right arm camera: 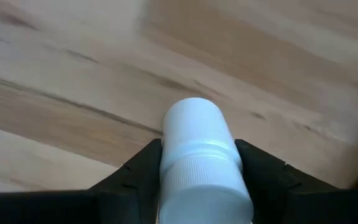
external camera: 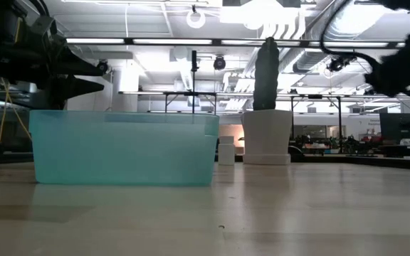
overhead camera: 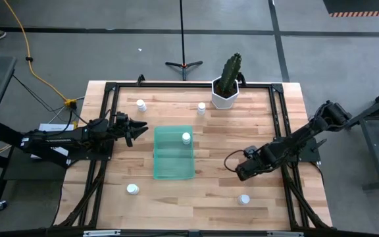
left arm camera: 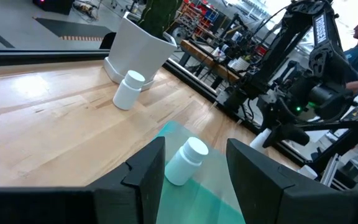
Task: Pick and place pill bottles into a basket
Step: Put the pill bottle into the blue bin
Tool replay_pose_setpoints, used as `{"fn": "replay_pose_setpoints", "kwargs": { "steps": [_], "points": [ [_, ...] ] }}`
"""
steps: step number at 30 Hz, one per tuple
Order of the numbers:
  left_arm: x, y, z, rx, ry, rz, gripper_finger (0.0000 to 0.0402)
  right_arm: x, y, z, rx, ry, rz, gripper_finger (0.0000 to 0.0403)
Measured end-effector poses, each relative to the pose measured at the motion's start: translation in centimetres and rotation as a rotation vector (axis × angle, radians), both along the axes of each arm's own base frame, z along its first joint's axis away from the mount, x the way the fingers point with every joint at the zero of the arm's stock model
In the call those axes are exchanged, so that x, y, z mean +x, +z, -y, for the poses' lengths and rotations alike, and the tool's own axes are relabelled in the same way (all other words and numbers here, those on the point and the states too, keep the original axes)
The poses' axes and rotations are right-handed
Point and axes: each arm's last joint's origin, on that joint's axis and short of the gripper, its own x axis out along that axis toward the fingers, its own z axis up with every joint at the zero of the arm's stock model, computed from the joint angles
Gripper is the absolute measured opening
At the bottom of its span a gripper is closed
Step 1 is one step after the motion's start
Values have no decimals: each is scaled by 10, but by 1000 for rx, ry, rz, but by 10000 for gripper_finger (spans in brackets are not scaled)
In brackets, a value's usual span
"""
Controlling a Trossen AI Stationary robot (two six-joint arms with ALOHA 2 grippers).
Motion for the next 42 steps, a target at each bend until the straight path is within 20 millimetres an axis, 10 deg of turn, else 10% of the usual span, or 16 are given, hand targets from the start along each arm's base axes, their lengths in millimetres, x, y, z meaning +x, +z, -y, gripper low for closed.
{"fn": "replay_pose_setpoints", "kwargs": {
  "steps": [26,42],
  "points": [
    [0,0,0,0,-3,0,205,99,128,87,-519,214,622,166],
    [0,0,0,-1,-2,0,205,205,123,104,-445,630,564,166]
  ]
}}
